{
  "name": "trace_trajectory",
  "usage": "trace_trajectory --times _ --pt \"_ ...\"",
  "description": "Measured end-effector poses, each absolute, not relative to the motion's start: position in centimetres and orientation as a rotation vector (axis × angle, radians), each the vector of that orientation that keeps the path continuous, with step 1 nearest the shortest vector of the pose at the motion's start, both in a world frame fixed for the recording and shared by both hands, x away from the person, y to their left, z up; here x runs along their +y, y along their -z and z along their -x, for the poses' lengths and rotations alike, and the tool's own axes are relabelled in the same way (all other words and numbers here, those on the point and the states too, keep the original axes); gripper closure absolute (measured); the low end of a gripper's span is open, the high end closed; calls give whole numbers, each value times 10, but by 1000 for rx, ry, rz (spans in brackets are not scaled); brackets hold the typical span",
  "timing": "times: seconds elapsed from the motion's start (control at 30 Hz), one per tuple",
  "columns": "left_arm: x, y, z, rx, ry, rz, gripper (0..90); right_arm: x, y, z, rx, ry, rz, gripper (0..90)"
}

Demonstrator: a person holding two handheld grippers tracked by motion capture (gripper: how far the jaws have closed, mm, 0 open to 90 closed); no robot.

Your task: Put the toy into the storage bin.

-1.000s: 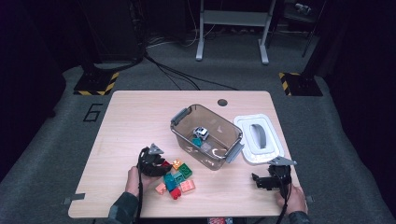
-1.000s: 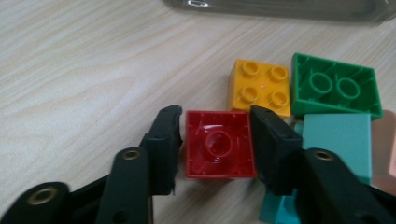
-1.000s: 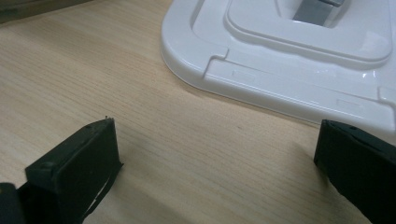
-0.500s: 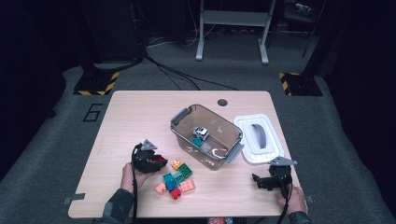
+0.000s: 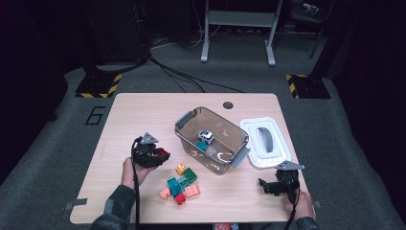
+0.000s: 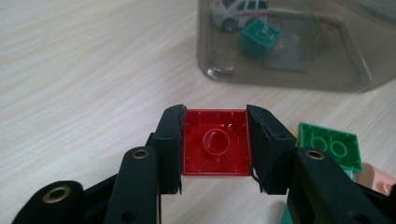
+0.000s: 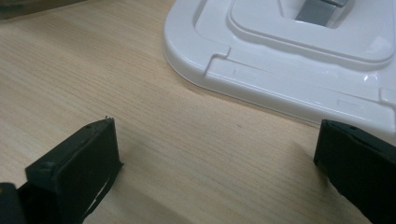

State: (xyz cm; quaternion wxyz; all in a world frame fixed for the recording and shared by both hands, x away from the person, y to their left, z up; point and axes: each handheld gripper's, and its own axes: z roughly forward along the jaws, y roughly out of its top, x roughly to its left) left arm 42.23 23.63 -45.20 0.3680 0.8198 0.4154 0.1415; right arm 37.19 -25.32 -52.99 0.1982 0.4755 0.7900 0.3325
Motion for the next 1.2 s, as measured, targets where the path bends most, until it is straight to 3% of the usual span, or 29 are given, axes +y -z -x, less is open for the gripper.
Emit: trace_trajectory --times 1.2 --pt "221 367 -463 973 -504 -2068 593 -253 530 -372 2212 -931 -1328 0"
